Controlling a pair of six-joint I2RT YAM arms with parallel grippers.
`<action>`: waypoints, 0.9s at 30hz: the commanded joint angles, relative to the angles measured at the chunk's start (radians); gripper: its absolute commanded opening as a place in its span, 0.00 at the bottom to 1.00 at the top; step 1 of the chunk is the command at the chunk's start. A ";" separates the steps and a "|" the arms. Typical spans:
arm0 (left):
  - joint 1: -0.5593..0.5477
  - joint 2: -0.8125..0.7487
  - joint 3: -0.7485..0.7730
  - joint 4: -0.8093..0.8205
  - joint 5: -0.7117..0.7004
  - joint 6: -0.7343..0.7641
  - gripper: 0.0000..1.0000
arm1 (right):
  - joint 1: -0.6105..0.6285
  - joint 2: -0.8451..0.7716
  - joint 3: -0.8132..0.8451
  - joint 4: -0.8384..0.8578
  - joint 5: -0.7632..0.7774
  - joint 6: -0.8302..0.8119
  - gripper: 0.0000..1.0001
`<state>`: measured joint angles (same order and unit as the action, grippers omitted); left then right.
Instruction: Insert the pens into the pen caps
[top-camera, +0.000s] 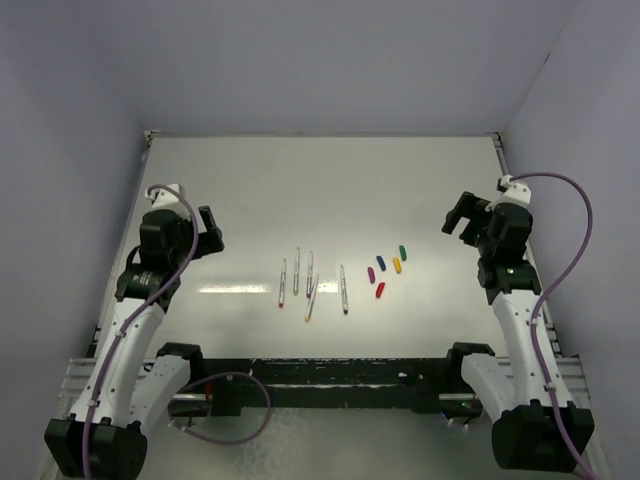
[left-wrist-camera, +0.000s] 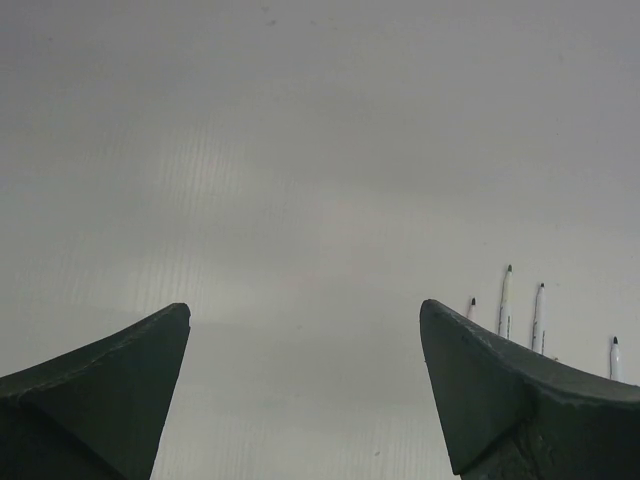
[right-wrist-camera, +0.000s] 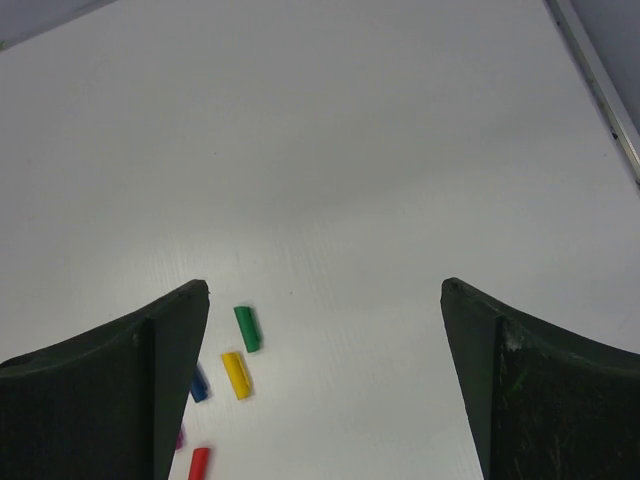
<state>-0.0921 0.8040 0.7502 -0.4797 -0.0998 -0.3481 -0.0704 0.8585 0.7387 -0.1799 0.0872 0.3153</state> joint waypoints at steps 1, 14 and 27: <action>0.003 -0.022 0.033 0.044 -0.025 0.010 0.99 | -0.002 0.011 0.037 0.020 0.021 0.019 1.00; 0.003 -0.093 0.005 0.102 0.048 -0.036 0.99 | -0.002 -0.008 0.024 0.071 -0.041 0.237 1.00; 0.003 0.030 0.060 0.168 0.185 0.016 0.99 | -0.002 0.009 -0.044 0.275 -0.258 0.142 1.00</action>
<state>-0.0921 0.8814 0.8265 -0.4290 0.0177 -0.3626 -0.0704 0.8650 0.7113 -0.0341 -0.0696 0.4900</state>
